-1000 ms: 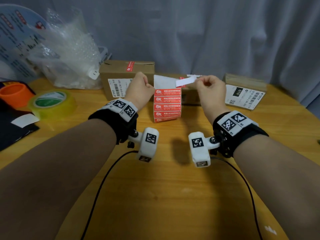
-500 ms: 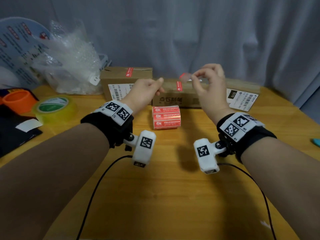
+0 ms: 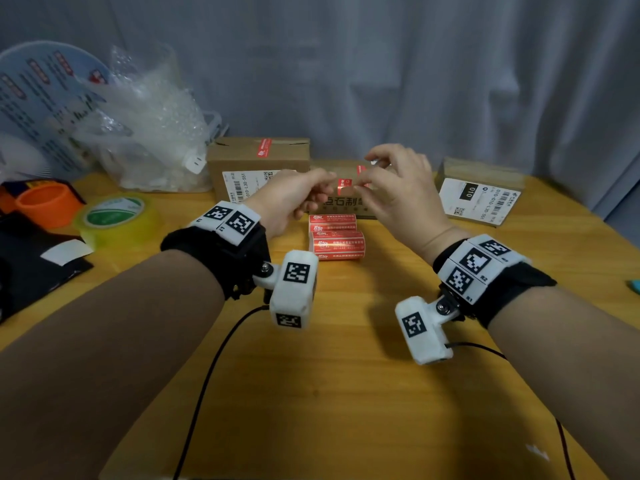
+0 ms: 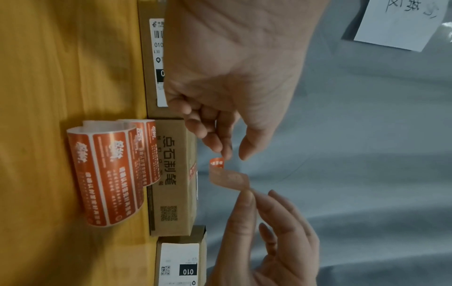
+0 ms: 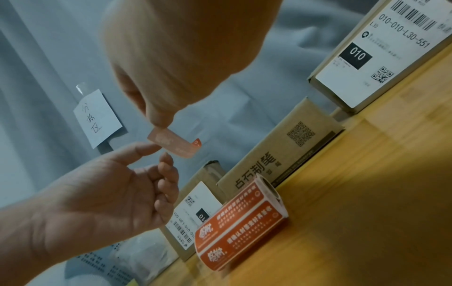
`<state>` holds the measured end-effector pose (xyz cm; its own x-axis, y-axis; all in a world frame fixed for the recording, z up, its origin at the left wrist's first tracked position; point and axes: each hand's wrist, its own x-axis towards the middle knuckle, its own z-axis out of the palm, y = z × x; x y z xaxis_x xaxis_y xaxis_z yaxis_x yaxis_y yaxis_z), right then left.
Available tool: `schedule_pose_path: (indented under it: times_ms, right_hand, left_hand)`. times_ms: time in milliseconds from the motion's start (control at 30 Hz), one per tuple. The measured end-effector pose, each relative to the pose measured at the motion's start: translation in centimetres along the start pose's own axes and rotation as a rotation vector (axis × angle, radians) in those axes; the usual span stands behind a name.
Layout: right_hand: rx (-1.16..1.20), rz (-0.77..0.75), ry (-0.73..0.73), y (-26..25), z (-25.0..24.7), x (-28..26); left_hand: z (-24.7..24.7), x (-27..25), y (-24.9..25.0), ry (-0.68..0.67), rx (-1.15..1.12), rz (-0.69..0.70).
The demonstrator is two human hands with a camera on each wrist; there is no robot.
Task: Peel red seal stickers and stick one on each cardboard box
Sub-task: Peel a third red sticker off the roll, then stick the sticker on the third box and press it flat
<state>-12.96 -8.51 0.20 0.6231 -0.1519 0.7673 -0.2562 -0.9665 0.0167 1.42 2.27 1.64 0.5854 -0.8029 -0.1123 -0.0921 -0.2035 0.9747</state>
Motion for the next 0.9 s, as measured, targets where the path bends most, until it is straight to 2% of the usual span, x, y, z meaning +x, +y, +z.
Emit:
schedule_pose_path:
  times_ms: [200,467,633,767,900]
  right_hand:
    - [-0.029,-0.012,0.039,0.3,0.1,-0.1]
    - [-0.034,-0.046,-0.009,0.3,0.3,-0.5]
    - [-0.057,-0.038,0.009,0.6,0.2,-0.4]
    - [-0.068,-0.033,0.032,1.2,0.5,-0.1]
    - [-0.06,-0.043,0.017,2.1,0.6,-0.1]
  left_hand:
    - [0.2,-0.2,0.0,-0.083,0.042,-0.089]
    - [0.6,0.2,0.1,-0.025,-0.03,-0.03]
    - [0.7,0.6,0.1,-0.004,0.06,-0.091]
    - [1.3,0.8,0.2,-0.114,0.066,-0.162]
    - [2.6,1.5,0.6,-0.052,-0.047,-0.081]
